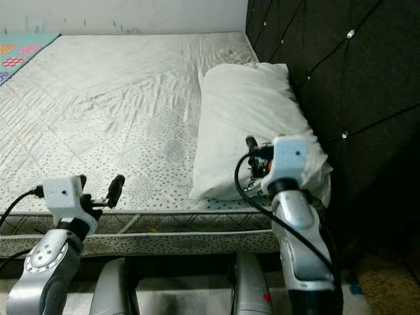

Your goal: Clean up the room

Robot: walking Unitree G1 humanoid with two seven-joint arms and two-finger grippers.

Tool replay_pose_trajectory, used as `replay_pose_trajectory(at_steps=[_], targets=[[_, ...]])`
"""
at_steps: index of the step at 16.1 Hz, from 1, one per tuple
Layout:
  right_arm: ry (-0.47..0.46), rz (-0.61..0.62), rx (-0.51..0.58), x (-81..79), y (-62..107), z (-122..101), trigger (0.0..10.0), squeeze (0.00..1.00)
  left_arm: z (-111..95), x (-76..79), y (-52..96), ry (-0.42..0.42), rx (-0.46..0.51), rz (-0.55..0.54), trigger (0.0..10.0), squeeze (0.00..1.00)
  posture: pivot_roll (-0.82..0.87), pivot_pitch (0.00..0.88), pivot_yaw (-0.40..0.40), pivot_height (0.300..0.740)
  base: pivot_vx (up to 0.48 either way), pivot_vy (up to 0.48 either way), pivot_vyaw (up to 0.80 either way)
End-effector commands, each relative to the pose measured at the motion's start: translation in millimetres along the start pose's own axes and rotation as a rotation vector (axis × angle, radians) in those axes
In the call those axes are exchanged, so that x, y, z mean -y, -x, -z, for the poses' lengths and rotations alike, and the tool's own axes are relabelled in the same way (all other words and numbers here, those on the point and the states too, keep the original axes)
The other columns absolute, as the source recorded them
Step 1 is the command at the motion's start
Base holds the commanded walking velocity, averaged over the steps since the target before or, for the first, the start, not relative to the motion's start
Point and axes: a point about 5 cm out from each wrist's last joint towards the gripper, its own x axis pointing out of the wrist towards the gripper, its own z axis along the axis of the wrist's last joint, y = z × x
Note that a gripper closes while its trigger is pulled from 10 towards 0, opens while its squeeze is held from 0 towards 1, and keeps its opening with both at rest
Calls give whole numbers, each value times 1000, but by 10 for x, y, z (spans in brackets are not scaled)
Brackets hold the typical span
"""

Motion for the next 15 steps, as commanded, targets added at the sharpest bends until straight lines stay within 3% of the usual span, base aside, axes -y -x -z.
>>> replay_pose_trajectory(at_steps=[1,6,15], targets=[[-11,13,-2,17,-30,-1,10000,0,9,0,-26,-11,-2,8,10000,0,-104,0,13,535,0,0,0],[-5,31,0,70,-75,-16,10000,0,16,-1,-75,-16,8,17,10000,0,-113,0,10,539,0,0,0],[13,47,0,125,-124,-12,10000,0,44,25,-105,-17,18,31,10000,0,-116,0,7,663,0,0,0]])
